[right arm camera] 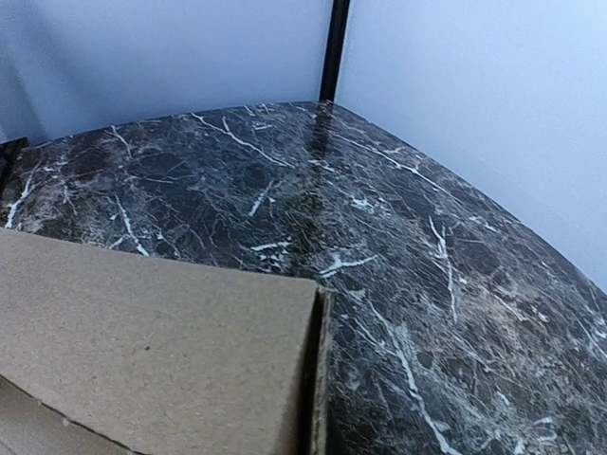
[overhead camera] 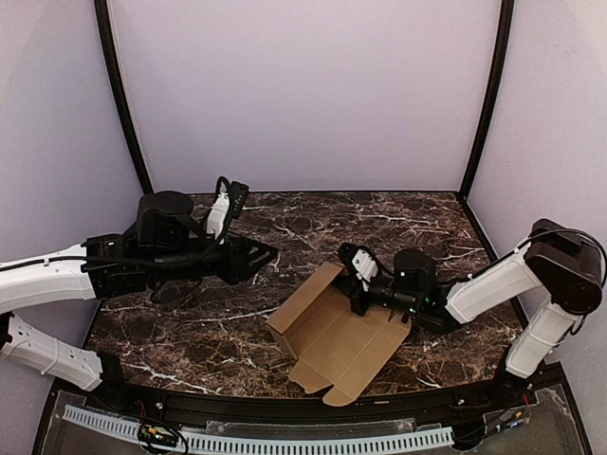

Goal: Fold the paper box

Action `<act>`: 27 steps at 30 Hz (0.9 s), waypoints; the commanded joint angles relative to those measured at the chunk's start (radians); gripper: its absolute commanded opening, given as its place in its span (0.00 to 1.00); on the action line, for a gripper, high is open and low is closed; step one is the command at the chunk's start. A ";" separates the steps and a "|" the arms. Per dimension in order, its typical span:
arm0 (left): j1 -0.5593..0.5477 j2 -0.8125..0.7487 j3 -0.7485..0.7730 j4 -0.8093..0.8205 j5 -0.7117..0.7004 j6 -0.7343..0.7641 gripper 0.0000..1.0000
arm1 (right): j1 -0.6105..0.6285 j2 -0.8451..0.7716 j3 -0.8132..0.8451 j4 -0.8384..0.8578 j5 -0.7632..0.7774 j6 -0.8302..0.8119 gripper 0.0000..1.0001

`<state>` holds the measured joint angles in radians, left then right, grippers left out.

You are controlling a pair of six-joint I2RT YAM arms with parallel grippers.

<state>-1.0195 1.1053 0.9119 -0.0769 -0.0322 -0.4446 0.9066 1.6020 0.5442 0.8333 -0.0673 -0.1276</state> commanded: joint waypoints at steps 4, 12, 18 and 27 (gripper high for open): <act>0.003 0.210 0.133 -0.032 0.061 0.113 0.04 | -0.014 0.229 -0.037 0.555 -0.227 0.039 0.00; 0.005 0.389 0.213 0.016 0.124 0.101 0.01 | -0.013 0.385 -0.020 0.733 -0.217 0.038 0.00; 0.005 0.474 0.236 0.034 0.163 0.084 0.01 | -0.012 0.423 -0.003 0.719 -0.196 0.040 0.00; 0.005 0.567 0.284 0.015 0.154 0.073 0.01 | -0.013 0.468 0.012 0.711 -0.193 0.036 0.00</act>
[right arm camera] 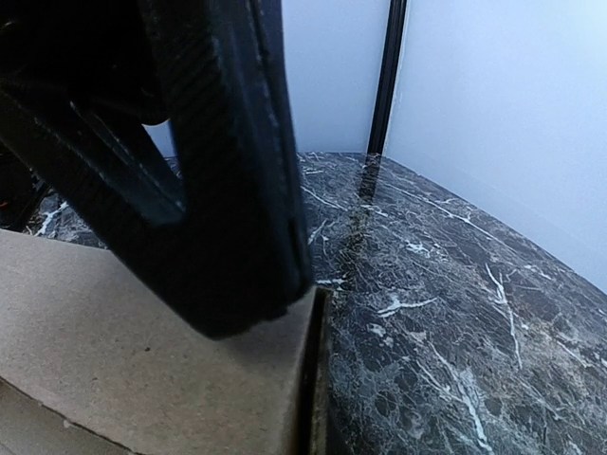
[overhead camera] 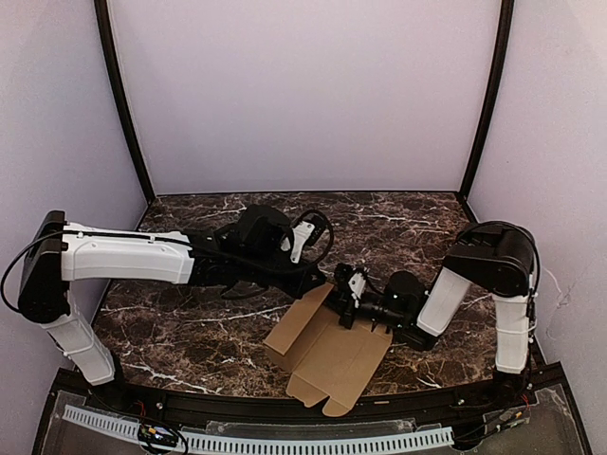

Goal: Fold the paper box

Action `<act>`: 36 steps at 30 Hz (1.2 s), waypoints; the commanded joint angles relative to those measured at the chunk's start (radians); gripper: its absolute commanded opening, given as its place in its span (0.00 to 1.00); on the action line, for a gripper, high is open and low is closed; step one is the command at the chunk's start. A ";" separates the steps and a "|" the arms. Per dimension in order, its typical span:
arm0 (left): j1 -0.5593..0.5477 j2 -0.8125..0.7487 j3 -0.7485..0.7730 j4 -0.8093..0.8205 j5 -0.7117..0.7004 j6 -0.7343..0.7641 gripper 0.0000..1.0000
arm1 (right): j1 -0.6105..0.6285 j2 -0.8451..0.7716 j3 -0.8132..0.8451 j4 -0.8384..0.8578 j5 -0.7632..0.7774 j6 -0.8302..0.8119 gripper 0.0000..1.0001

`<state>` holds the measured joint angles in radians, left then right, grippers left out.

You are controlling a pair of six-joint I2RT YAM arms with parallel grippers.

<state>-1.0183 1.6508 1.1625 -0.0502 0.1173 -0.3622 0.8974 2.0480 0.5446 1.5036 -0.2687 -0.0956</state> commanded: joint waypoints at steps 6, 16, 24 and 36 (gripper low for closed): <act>0.004 0.058 0.035 -0.030 -0.035 -0.019 0.01 | -0.004 0.033 0.018 -0.004 0.028 0.002 0.09; 0.004 0.104 0.035 -0.037 -0.048 -0.030 0.01 | -0.003 0.019 -0.015 -0.027 0.036 -0.006 0.27; 0.004 0.113 0.031 -0.036 -0.052 -0.036 0.01 | -0.001 -0.029 -0.082 -0.051 0.042 -0.020 0.34; 0.004 0.123 0.035 -0.034 -0.052 -0.040 0.01 | -0.002 -0.044 -0.139 -0.049 0.025 -0.006 0.35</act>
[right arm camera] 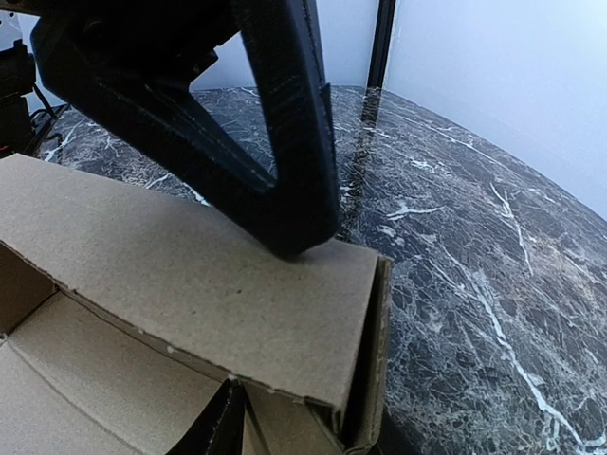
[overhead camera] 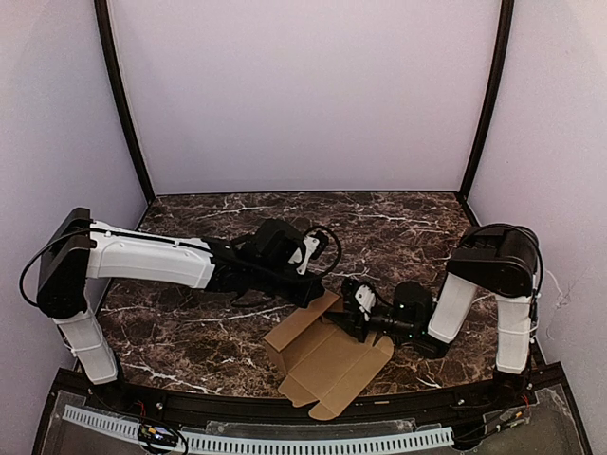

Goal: Fold the paper box

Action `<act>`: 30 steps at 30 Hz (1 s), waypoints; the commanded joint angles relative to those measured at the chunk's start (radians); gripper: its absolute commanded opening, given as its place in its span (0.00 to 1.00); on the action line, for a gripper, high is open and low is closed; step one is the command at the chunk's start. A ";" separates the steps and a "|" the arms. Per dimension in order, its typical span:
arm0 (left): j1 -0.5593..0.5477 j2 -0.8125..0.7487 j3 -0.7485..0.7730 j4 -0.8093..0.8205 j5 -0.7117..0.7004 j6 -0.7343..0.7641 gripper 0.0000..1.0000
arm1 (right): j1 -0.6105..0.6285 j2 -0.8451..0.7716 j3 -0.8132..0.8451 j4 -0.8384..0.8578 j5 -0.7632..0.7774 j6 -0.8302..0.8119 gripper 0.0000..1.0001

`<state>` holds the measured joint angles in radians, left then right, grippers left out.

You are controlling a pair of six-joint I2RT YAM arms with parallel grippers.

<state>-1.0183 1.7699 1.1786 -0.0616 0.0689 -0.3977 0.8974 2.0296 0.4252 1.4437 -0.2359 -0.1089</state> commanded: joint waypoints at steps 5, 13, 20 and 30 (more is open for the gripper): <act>0.004 0.009 0.023 -0.021 0.004 -0.009 0.01 | 0.000 -0.035 -0.025 -0.013 0.019 -0.001 0.26; 0.003 0.031 0.041 -0.016 0.031 -0.018 0.01 | 0.006 -0.013 0.004 -0.029 0.042 -0.001 0.20; 0.000 0.046 0.059 -0.013 0.051 -0.023 0.01 | 0.037 0.009 0.022 -0.022 0.132 -0.012 0.19; -0.026 0.093 0.082 -0.018 0.044 -0.033 0.01 | 0.060 0.036 0.004 0.010 0.204 0.000 0.19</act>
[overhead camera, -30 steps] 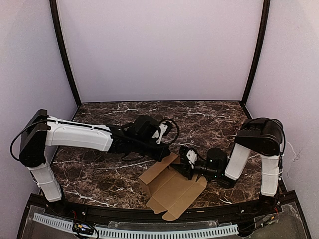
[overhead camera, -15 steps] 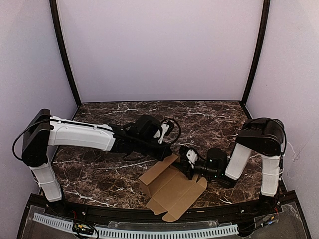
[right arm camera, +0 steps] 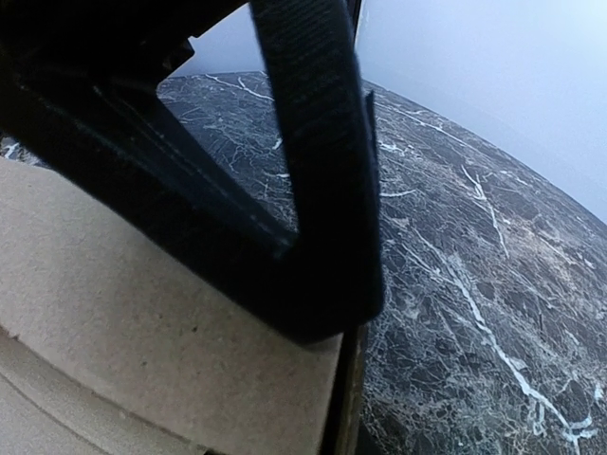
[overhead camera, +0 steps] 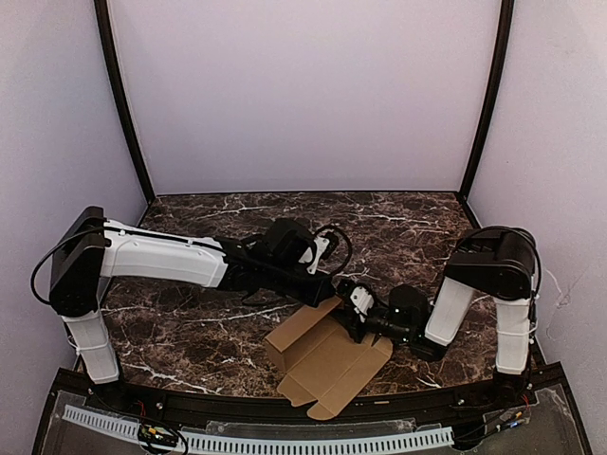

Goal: Fold the paper box

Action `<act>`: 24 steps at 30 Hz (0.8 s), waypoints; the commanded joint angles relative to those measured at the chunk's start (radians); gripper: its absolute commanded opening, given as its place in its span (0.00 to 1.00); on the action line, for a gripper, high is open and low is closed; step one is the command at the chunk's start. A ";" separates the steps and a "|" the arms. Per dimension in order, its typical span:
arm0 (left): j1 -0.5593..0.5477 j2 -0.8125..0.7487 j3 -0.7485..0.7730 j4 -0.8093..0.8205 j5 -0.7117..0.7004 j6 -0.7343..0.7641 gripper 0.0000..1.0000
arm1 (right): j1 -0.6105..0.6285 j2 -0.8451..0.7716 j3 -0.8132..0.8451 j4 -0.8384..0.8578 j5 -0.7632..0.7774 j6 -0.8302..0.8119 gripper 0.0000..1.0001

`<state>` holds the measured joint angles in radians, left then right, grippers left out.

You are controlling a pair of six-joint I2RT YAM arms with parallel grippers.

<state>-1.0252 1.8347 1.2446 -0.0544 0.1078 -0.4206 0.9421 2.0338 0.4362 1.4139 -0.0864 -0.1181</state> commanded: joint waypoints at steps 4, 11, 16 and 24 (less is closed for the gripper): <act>-0.030 0.043 0.016 -0.024 -0.005 -0.017 0.01 | 0.022 0.053 -0.022 0.068 0.080 0.028 0.19; -0.043 0.047 0.016 -0.029 -0.018 -0.024 0.01 | 0.033 0.068 -0.019 0.084 0.121 0.040 0.19; -0.051 0.051 0.016 -0.035 -0.026 -0.026 0.01 | 0.036 0.071 -0.016 0.093 0.132 0.051 0.18; -0.060 0.054 0.020 -0.039 -0.027 -0.030 0.01 | 0.044 0.065 0.000 0.102 0.213 0.060 0.00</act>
<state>-1.0695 1.8656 1.2617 -0.0231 0.0719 -0.4435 0.9760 2.0834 0.4282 1.4673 0.0540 -0.0582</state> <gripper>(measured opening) 0.006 0.014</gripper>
